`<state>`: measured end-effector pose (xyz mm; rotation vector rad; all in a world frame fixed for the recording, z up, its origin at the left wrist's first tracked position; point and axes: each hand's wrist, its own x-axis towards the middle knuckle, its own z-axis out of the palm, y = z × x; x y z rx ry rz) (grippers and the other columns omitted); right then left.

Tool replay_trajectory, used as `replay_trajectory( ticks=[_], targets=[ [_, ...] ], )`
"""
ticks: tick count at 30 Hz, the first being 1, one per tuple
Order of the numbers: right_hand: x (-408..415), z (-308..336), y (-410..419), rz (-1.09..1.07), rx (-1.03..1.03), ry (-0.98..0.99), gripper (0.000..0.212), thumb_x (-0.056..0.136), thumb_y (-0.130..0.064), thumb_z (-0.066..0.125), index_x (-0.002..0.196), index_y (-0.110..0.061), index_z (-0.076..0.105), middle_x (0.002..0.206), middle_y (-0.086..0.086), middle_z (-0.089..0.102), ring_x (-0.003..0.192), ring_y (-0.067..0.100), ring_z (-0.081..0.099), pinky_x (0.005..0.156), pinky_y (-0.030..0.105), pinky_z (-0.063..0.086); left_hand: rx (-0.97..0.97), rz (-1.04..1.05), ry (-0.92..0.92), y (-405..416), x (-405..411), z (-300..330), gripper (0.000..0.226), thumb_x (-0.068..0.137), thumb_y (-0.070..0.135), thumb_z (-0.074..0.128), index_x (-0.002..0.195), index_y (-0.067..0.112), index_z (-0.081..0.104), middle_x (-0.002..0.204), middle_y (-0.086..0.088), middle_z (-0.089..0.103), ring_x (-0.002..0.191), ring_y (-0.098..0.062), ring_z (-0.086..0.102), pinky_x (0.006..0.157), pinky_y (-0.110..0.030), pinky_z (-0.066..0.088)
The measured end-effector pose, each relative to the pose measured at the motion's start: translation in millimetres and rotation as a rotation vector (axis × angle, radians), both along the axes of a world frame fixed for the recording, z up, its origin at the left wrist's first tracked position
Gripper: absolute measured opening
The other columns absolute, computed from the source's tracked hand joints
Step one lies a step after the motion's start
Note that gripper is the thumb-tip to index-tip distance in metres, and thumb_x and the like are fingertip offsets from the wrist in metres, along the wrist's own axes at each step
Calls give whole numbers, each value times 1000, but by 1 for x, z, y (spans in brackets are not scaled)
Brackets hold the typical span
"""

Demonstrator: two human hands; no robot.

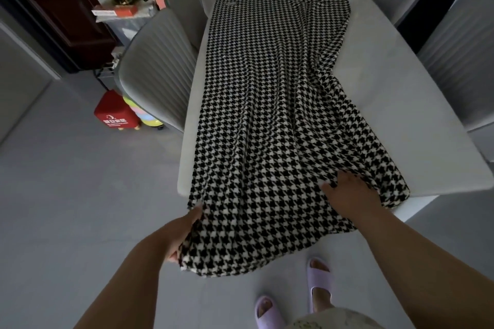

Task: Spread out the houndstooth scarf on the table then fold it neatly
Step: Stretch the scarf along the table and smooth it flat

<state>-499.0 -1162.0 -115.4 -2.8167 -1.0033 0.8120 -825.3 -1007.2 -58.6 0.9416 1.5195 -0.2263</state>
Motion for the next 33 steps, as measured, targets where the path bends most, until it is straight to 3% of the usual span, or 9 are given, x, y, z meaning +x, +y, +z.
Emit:
replay_trajectory(
  ticks=[3,6,8,13,16,19,23,28,33],
  targets=[
    [-13,3,7,7,41,-104,76,93,-62,25,148,-9,22,153,12,28,139,30,27,112,46,26,187,36,-61,0,15,-3,64,91,59,45,135,12,47,137,-8,52,126,-29,49,98,-40,41],
    [-18,-1,9,50,126,-90,71,95,-57,29,147,-9,23,153,13,26,140,29,25,114,44,25,289,19,-95,2,21,-15,38,93,40,59,113,8,62,113,-7,65,94,-20,62,83,-30,45],
    [-12,-4,5,8,163,-29,71,94,-56,31,148,-10,23,154,12,24,141,29,23,115,45,24,388,-35,5,7,17,-23,25,90,28,66,101,5,66,106,-14,66,84,-22,60,78,-30,46],
    [16,-4,-10,-147,119,-35,75,93,-56,33,148,-5,20,152,17,25,137,35,27,111,48,30,587,-251,441,27,-5,-34,46,93,38,54,110,-4,65,112,-23,66,103,-37,61,88,-39,49],
    [18,2,-8,-157,151,-107,66,94,-54,33,137,-3,37,140,19,42,125,35,41,102,43,39,666,-235,490,32,11,-34,50,91,42,53,118,-1,54,116,-23,62,107,-38,59,85,-39,46],
    [21,10,-3,-135,224,-249,59,96,-48,38,129,0,48,130,20,52,118,35,46,97,40,40,866,-182,459,32,51,-22,49,89,38,57,118,-1,49,116,-24,59,109,-41,56,86,-44,46],
    [46,19,9,-151,370,-309,49,96,-39,47,121,2,55,118,23,58,110,35,50,90,40,43,1050,-357,207,37,110,-14,43,91,32,57,123,2,56,121,-21,57,112,-37,53,93,-43,45],
    [93,32,26,-248,479,-227,39,94,-35,50,113,0,57,111,20,58,105,33,51,86,37,44,949,-590,-33,37,187,-10,47,98,39,47,137,13,48,140,-11,47,118,-26,52,99,-37,45],
    [141,34,46,-362,451,-134,47,94,-38,51,124,-2,51,119,18,56,111,32,51,87,36,43,757,-695,-83,47,246,-13,56,98,46,41,148,21,34,154,-1,31,132,-21,41,104,-31,38]
  ],
)
